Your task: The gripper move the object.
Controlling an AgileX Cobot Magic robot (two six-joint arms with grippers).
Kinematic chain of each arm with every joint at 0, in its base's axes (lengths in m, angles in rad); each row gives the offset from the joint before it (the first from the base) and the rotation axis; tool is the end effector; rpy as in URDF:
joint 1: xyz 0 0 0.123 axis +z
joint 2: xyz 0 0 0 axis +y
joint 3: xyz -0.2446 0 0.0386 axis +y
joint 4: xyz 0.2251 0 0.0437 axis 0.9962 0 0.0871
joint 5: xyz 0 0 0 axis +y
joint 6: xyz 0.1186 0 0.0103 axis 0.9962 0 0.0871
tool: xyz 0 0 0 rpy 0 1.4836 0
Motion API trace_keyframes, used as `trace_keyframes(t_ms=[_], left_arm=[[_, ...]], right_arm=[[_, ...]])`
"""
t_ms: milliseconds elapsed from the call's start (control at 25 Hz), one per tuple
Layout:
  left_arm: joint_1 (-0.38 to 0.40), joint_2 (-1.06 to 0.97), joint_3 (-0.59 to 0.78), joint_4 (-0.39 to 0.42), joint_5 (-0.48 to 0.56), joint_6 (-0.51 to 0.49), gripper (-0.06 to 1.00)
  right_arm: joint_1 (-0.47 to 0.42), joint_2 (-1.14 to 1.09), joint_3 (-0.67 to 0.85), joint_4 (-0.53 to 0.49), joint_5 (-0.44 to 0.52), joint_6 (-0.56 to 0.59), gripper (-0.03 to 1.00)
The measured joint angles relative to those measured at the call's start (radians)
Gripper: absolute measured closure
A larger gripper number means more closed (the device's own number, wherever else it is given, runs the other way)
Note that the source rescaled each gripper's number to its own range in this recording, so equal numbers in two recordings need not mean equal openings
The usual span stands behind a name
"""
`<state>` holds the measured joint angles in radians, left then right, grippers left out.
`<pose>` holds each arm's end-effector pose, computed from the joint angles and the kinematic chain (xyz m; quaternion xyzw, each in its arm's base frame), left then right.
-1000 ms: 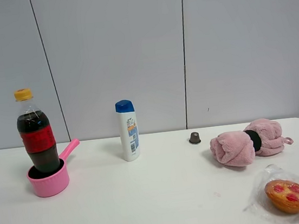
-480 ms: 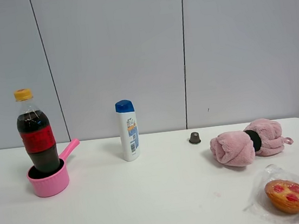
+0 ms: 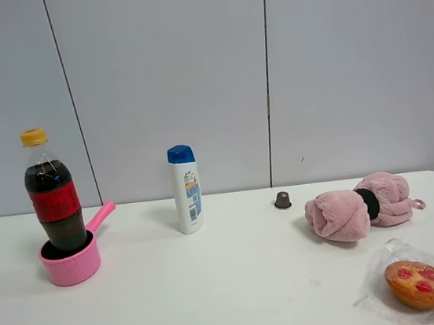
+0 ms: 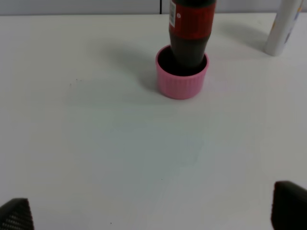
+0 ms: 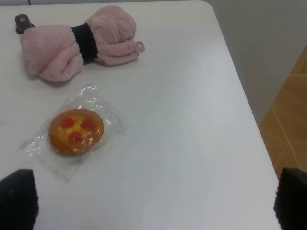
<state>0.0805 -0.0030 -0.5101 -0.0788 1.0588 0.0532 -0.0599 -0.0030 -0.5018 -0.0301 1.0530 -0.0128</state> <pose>0.0370 -0.0052 0.2570 -0.0098 0.8486 -0.0040 0.5290 0.0375 -0.0054 0.2550 0.0206 0.8496 -0.0342 0.5259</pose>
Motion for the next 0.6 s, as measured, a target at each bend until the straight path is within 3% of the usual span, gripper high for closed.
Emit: trace_keyframes(t_ms=[600], left_arm=[[0.000, 0.000, 0.000, 0.000, 0.000, 0.000, -0.06]], right_arm=[[0.000, 0.000, 0.000, 0.000, 0.000, 0.000, -0.03]])
